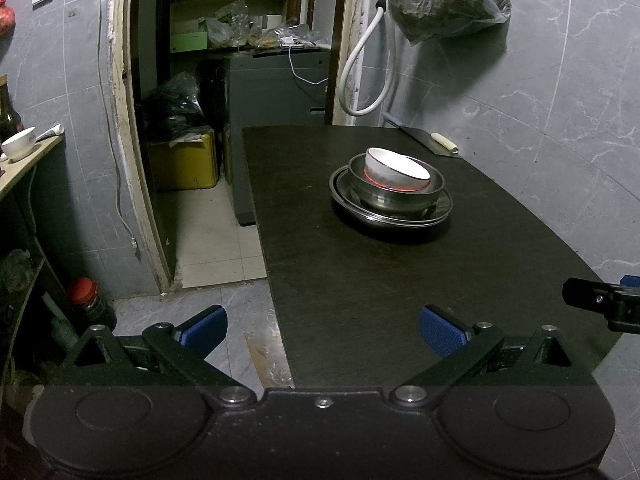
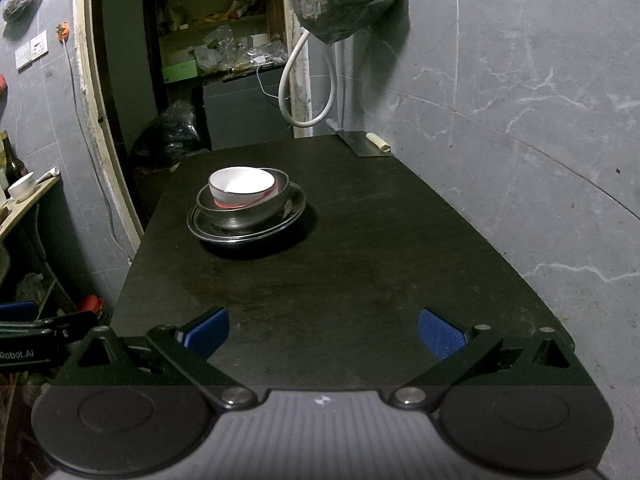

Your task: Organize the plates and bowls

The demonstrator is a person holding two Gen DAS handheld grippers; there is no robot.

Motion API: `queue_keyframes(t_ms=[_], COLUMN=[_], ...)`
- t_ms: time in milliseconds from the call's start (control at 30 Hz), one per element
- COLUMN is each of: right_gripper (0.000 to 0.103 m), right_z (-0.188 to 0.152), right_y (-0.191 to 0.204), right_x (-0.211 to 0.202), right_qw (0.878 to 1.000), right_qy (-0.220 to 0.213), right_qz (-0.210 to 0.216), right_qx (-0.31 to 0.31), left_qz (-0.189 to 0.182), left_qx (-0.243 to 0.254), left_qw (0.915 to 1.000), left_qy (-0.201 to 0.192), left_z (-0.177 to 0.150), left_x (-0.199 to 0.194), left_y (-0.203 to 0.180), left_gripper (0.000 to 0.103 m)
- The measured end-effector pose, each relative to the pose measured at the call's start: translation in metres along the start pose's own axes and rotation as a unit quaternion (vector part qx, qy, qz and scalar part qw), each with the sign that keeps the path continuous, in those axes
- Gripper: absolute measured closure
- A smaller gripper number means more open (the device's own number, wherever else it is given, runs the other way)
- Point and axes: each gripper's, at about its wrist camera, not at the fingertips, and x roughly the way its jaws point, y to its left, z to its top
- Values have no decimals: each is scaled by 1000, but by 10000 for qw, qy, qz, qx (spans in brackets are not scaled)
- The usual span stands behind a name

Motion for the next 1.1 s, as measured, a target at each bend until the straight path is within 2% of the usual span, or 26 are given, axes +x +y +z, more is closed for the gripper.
queue_keyframes(t_ms=[167,367,700,1100], right_gripper=[0,0,0,0], right_z=[-1,0,-1,0], right_y=[0,0,2,1], right_x=[0,1,1,3], right_qw=[10000,10000,10000,10000], right_qy=[5,-1,10,41], right_qz=[-5,-7,-8,13], right_qx=[-4,-6,-35,-37], left_qz=[1,415,111,120], left_qx=[-8,202,158,140], left_qw=[10000,9988,9997,9997], left_qy=[-12,-140,-171,-135], left_z=[0,0,0,-1], left_x=[0,-4,-5,-5], left_y=[0,-5,-7,-8], left_gripper=[1,1,1,1])
